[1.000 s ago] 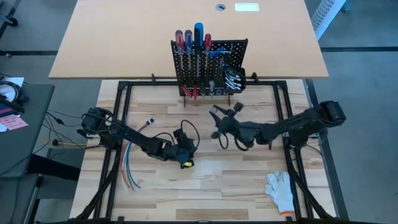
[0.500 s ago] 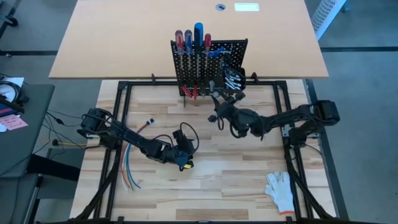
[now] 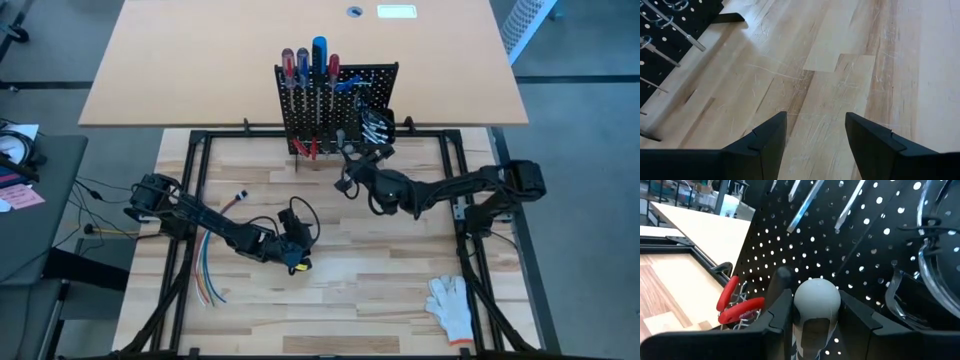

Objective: Hang tools onto peg board
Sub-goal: Hang the gray screwdriver on the pegboard

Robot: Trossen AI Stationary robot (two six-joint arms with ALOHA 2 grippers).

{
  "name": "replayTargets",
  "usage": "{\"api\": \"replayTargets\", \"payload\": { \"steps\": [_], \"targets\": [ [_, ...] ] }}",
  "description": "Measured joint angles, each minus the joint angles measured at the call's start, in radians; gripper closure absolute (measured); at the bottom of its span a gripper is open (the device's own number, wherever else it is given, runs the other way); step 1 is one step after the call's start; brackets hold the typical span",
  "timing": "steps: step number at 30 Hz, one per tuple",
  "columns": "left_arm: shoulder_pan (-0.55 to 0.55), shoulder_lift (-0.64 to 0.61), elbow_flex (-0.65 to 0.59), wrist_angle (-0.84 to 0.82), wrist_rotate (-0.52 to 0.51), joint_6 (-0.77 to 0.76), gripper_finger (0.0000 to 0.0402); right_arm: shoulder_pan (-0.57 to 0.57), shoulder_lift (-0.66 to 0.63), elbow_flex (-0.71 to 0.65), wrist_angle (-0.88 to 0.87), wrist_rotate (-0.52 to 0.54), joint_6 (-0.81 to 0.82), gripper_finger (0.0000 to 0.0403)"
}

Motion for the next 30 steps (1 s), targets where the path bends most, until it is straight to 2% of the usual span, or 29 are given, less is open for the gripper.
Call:
{"api": "replayTargets", "payload": {
  "steps": [8,11,17,24,30],
  "targets": [
    [0.0,0.0,0.0,0.001,0.0,0.0,0.0206,-0.05,-0.002,0.118,-0.332,-0.043,0.189,0.0287],
    [0.0,0.0,0.0,0.001,0.0,-0.001,0.0206,-0.066,-0.003,0.144,-0.404,-0.051,0.237,0.0287],
    [0.0,0.0,0.0,0.001,0.0,-0.001,0.0206,-0.075,-0.003,0.153,-0.418,-0.057,0.27,0.0287],
    [0.0,0.0,0.0,0.001,0.0,-0.002,0.0206,-0.075,-0.002,0.153,-0.418,-0.059,0.302,0.0235],
    [0.0,0.0,0.0,0.001,0.0,-0.003,0.0206,-0.072,-0.002,0.153,-0.418,-0.06,0.303,0.0226]
  ]
}}
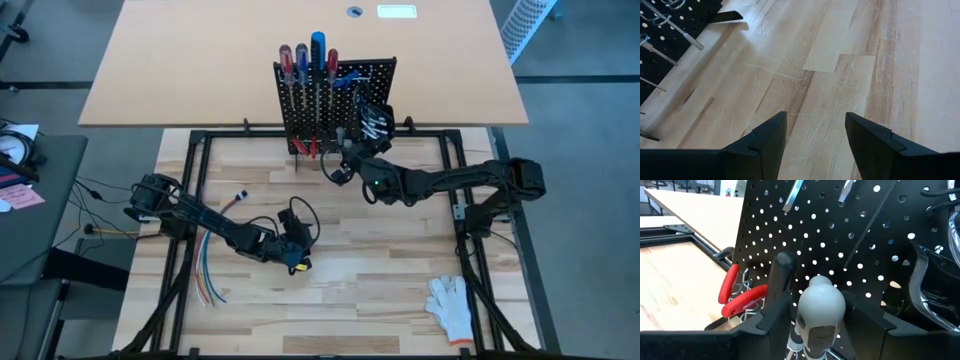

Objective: Hang tools onto peg board
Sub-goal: Hang the gray screwdriver on the pegboard, then return to Home Position

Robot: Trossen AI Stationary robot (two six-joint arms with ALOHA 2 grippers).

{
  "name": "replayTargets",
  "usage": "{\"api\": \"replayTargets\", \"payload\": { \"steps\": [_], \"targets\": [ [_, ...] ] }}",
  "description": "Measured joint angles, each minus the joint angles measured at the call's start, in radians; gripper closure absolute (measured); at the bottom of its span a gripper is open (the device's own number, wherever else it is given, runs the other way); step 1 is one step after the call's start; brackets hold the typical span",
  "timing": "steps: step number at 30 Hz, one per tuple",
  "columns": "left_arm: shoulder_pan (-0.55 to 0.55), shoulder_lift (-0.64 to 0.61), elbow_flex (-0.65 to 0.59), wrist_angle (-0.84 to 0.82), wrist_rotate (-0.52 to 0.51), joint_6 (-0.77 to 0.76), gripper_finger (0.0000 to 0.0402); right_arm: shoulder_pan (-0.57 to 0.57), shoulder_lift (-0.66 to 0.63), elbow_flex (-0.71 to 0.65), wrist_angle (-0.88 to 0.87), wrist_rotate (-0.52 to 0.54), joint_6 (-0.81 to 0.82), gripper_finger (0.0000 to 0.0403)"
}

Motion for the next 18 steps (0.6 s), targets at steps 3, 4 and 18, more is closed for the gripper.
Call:
{"api": "replayTargets", "payload": {
  "steps": [3,4,18],
  "targets": [
    [0.0,0.0,0.0,0.0,0.0,0.0,0.0206,0.0,0.0,0.0,0.001,0.0,-0.002,0.0231],
    [0.0,0.0,0.0,0.0,0.0,0.0,0.0206,0.0,0.0,0.0,0.004,0.0,-0.002,0.0232],
    [0.0,0.0,0.0,0.0,0.0,0.0,0.0206,0.0,0.002,0.0,0.031,0.023,-0.032,0.0252]
  ]
}}
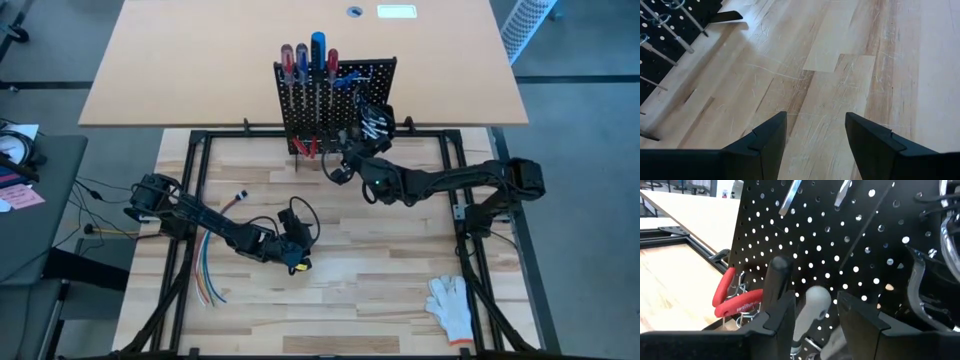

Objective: Hang tools onto peg board
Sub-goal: Return to Home Position

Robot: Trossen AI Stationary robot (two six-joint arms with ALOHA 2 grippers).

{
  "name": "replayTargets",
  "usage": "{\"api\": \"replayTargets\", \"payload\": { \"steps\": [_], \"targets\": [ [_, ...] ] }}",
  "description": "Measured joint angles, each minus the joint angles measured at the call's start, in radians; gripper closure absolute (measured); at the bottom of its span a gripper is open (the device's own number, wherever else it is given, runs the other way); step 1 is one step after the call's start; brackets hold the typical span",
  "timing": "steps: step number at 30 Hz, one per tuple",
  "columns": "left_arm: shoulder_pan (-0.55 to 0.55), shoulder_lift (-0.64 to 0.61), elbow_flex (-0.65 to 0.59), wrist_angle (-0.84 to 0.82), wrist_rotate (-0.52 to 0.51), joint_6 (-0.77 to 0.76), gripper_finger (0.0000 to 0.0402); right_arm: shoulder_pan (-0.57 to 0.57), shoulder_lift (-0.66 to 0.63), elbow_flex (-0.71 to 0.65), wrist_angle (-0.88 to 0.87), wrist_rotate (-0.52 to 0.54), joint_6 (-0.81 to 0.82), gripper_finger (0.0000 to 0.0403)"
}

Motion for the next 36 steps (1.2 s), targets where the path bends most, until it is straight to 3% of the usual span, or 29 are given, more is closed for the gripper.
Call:
{"api": "replayTargets", "payload": {
  "steps": [9,15,21,28,31,36],
  "targets": [
    [0.0,0.0,0.0,0.0,0.0,0.0,0.0206,0.072,0.0,0.0,0.093,0.004,-0.156,0.0268],
    [-0.01,0.0,0.0,0.0,0.0,-0.004,0.0206,0.171,-0.001,0.0,0.059,0.004,-0.233,0.0269],
    [-0.013,0.0,0.0,0.007,0.0,-0.004,0.0206,0.239,-0.075,-0.001,-0.085,0.003,-0.213,0.0269],
    [-0.013,0.0,0.0,0.023,0.004,-0.004,0.0206,0.359,-0.25,-0.001,-0.361,-0.011,-0.124,0.0269],
    [-0.013,0.0,0.0,0.028,0.036,-0.005,0.0206,0.409,-0.342,-0.001,-0.577,-0.118,0.016,0.0269],
    [-0.014,0.0,0.0,0.09,0.099,0.029,0.0221,0.434,-0.463,-0.02,-0.903,-0.448,0.344,0.0269]
  ]
}}
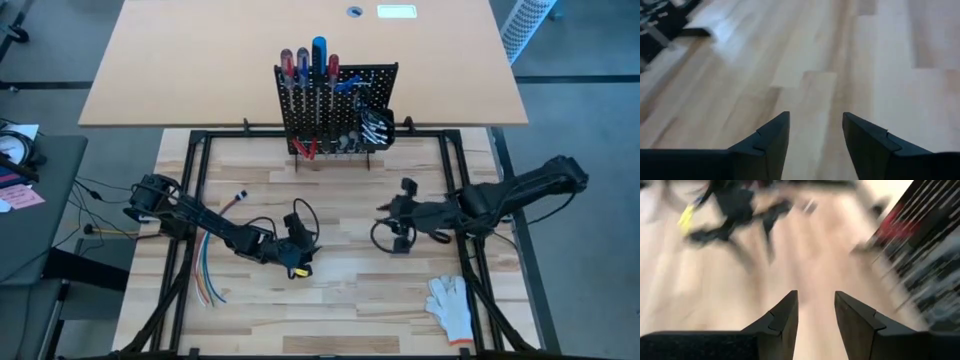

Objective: Hang tools onto peg board
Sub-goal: Return to Home Position

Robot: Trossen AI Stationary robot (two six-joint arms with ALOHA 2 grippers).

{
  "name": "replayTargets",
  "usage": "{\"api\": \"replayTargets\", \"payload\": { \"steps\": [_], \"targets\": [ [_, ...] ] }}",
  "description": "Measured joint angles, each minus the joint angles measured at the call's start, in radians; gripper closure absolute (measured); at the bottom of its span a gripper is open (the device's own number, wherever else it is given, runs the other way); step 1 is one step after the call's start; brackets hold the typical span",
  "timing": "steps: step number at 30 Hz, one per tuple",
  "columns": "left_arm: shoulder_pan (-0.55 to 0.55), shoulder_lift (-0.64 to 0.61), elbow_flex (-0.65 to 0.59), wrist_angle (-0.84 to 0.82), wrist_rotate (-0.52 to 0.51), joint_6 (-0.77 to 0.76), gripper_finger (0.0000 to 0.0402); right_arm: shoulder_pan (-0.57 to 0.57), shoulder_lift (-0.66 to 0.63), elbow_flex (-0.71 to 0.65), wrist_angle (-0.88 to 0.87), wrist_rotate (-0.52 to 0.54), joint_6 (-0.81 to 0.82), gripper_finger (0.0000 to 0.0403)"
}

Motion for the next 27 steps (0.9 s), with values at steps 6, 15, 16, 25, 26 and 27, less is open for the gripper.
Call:
{"api": "replayTargets", "payload": {
  "steps": [6,15,16,25,26,27],
  "targets": [
    [0.03,0.0,-0.069,0.189,0.124,0.076,0.0277,0.038,-0.071,-0.182,-0.041,-0.082,0.19,0.0269],
    [0.107,-0.018,-0.251,0.642,0.475,-0.008,0.0386,0.056,-0.071,-0.526,0.463,-0.353,0.237,0.0278],
    [0.111,-0.039,-0.258,0.661,0.487,-0.008,0.0393,0.056,-0.071,-0.551,0.529,-0.381,0.218,0.0282],
    [0.158,-0.522,-0.392,0.482,0.441,0.068,0.04,0.0,-0.283,-0.573,0.638,-0.414,-0.018,0.0334],
    [0.161,-0.594,-0.416,0.451,0.43,0.08,0.04,-0.015,-0.322,-0.573,0.63,-0.418,-0.039,0.0337],
    [0.169,-0.669,-0.441,0.418,0.428,0.086,0.04,-0.03,-0.365,-0.573,0.623,-0.421,-0.057,0.0339]
  ]
}}
